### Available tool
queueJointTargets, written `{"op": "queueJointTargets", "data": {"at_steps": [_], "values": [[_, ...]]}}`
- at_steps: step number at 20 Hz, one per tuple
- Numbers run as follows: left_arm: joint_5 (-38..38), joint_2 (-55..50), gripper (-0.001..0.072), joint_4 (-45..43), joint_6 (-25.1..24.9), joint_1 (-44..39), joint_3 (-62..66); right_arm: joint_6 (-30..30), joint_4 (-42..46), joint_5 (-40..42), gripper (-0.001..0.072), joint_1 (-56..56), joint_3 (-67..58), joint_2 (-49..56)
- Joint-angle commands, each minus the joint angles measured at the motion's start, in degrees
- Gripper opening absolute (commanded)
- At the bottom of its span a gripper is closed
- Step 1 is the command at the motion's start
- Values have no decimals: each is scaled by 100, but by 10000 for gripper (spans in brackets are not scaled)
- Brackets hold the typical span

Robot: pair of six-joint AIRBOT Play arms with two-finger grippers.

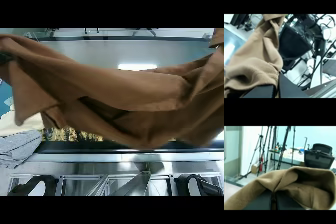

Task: Fold the shirts.

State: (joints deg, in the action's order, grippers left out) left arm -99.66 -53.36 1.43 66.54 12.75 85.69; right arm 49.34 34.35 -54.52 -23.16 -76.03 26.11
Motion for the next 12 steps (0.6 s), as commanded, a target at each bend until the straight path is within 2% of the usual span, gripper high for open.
{"op": "queueJointTargets", "data": {"at_steps": [1, 3, 6, 8, 9, 10, 11, 12], "values": [[28, -372, 28, -1001, 295, -44, 229, -9, -326, -745, 21, 9, -149, 857], [35, -962, 28, -1930, 372, -247, 227, 2, -389, -1233, 21, 129, -26, 1779], [203, -2090, 28, -3224, 387, -649, 96, 9, -262, -1314, 21, 481, 525, 3023], [925, -2824, 47, -3521, -63, -791, -284, -13, -131, -927, 21, 809, 905, 3915], [1322, -3187, 271, -3558, -223, -826, -448, -17, -33, -662, 50, 964, 975, 4417], [1694, -3563, 401, -3609, -227, -820, -549, -11, -4, -431, 292, 1056, 973, 4854], [1998, -3891, 621, -3604, -245, -765, -544, -9, 0, -284, 471, 1088, 944, 5202], [2055, -4221, 720, -3598, -236, -649, -424, -2, 72, -273, 483, 1071, 852, 5499]]}}
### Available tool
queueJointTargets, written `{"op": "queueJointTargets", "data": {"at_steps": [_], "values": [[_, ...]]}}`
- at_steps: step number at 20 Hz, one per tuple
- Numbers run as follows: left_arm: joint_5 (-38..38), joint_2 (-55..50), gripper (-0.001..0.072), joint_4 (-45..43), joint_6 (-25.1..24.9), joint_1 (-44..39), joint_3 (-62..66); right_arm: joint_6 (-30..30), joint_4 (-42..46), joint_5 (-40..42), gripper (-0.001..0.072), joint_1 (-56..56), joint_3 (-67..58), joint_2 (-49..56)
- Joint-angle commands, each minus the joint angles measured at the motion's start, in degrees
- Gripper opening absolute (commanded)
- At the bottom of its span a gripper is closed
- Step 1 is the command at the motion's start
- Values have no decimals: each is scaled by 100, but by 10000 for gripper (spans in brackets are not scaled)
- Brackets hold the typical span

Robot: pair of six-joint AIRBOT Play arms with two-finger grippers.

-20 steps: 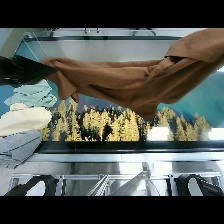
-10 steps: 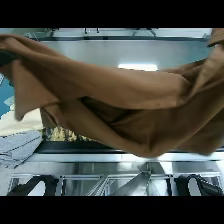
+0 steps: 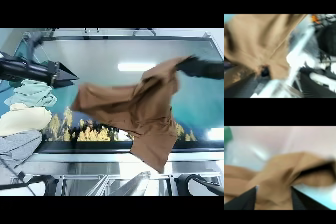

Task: Fold the shirts.

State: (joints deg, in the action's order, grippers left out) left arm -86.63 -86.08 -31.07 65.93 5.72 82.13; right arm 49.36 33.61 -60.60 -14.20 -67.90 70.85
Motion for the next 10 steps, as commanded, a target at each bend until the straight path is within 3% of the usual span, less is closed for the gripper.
{"op": "queueJointTargets", "data": {"at_steps": [1, 3, 6, 7, 8, 10], "values": [[662, -1211, 720, -354, -173, 221, 114, 79, 280, 319, 483, 116, -33, 1150], [76, -1598, 720, -391, -46, 542, 483, 518, 879, 205, 481, -188, -50, 1088], [-651, -1757, 719, -457, 166, 881, 514, 1005, 1799, -828, 476, -813, 72, 804], [-621, -1672, 718, -684, 166, 933, 278, 1073, 1969, -1097, 456, -1032, 306, 660], [-490, -1574, 718, -1032, 164, 940, 0, 1073, 2070, -1244, 380, -1272, 669, 466], [7, -1403, 718, -1832, 164, 925, -560, 1213, 2090, -1272, 367, -1775, 1534, 17]]}}
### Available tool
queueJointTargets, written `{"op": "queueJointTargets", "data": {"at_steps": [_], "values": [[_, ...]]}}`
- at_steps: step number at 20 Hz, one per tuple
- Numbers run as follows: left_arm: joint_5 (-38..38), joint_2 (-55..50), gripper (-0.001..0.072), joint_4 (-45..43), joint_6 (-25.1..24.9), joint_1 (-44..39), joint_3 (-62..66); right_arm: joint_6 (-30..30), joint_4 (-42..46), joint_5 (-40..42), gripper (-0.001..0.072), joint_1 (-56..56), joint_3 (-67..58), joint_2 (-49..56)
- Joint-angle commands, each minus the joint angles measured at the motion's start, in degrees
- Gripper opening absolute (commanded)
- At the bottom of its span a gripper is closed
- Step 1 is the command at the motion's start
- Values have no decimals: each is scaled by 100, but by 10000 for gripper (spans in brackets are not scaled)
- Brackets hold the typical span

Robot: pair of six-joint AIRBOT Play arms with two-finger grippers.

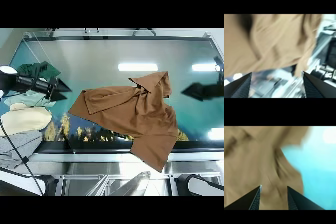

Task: Fold the shirts.

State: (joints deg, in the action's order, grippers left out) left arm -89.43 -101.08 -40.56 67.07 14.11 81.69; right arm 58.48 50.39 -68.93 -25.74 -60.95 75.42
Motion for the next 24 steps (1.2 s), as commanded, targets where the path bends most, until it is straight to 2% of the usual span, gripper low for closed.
{"op": "queueJointTargets", "data": {"at_steps": [1, 3, 6, 9, 12, 13, 14, 15, 17, 18, 20, 22, 24], "values": [[584, 127, 709, -1084, 50, 83, -710, 459, 407, -382, 368, -881, 1266, -675], [1228, 101, 588, -1073, 46, 87, -905, 866, 400, 15, 368, -1292, 2039, -1231], [1808, -186, 582, -1086, 31, -15, -680, 1080, 382, 205, 367, -1416, 2824, -1893], [1469, -802, 582, -1084, 28, -289, -26, 1080, 184, 144, 367, -1414, 3117, -2249], [667, -1375, 580, -1084, -52, -612, 527, 1145, 192, -212, 367, -1419, 3123, -2444], [249, -1543, 532, -1086, -146, -715, 686, 1150, 205, -306, 367, -1419, 3123, -2494], [-116, -1668, 398, -1088, -223, -791, 791, 1244, 249, -354, 367, -1419, 3123, -2531], [-426, -1766, 297, -1091, -256, -837, 883, 1357, 317, -380, 367, -1419, 3123, -2559], [-708, -1851, 149, -1086, -278, -848, 1012, 1628, 546, -457, 368, -1419, 3121, -2562], [-715, -1849, 44, -1082, -293, -835, 1036, 1784, 732, -551, 369, -1419, 3121, -2562], [-776, -1845, 27, -981, -409, -813, 1034, 2221, 1421, -734, 385, -1419, 3123, -2562], [-772, -1847, 27, -933, -431, -813, 1034, 2559, 1928, -719, 528, -1419, 3193, -2559], [-717, -1849, 27, -872, -476, -815, 1034, 2544, 1550, -227, 515, -1416, 3488, -2540]]}}
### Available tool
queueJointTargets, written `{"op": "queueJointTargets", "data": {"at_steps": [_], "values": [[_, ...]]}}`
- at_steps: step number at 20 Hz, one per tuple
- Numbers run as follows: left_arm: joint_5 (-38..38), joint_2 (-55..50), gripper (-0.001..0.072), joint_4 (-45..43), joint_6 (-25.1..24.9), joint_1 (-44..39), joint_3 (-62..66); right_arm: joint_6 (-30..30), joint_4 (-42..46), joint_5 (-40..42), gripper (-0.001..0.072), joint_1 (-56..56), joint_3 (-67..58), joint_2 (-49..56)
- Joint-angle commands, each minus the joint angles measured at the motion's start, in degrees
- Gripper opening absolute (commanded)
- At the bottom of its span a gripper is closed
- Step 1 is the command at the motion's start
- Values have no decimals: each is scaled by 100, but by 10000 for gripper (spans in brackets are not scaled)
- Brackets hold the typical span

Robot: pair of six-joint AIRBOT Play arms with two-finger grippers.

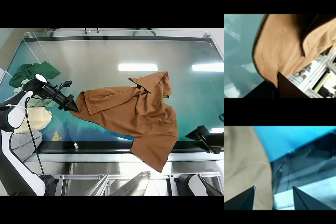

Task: Fold the shirts.

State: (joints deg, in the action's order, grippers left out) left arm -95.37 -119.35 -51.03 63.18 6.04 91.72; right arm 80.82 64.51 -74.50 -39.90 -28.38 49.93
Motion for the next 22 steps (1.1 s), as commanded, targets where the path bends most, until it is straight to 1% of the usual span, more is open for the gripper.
{"op": "queueJointTargets", "data": {"at_steps": [1, 2, 5, 7, 11, 12, 13, 14, 15, 17, 19, 21, 22], "values": [[-118, -22, 27, 175, -87, -20, 31, 133, -227, 632, 462, 4, 407, 74], [-122, -22, 27, 177, -85, -20, 31, -129, -616, 914, 426, 7, 568, 188], [-190, -22, 27, 175, -76, -11, 31, -1108, -1591, 1421, 428, 11, 774, 876], [-223, -20, 27, 175, -74, -11, 31, -1582, -1974, 1526, 427, 11, 772, 1443], [-210, -20, 26, 175, -74, -11, 31, -2295, -2490, 1582, 425, 11, 772, 2376], [-214, -20, 26, 177, -74, -11, 31, -2494, -2653, 1539, 387, 11, 772, 2524], [-214, -20, 27, 177, -72, -11, 33, -2736, -2855, 1456, 264, 11, 772, 2625], [-221, -20, 26, 208, -70, -11, 31, -2964, -3064, 1346, 172, 11, 769, 2660], [-223, -20, 27, 363, -68, -4, 33, -3161, -3257, 1224, 32, 11, 754, 2643], [-289, -15, 26, 929, -74, 46, 33, -3434, -3681, 787, 22, 9, 590, 2627], [-717, 98, 17, 1716, -116, 166, 31, -3519, -4100, -90, 21, -2, 199, 2385], [-1067, 625, 15, 2013, -114, 306, -33, -3445, -4837, -870, 21, -2, -494, 1762], [-1108, 1073, 15, 2164, -184, 358, -195, -3342, -5272, -1045, 21, -2, -914, 1366]]}}
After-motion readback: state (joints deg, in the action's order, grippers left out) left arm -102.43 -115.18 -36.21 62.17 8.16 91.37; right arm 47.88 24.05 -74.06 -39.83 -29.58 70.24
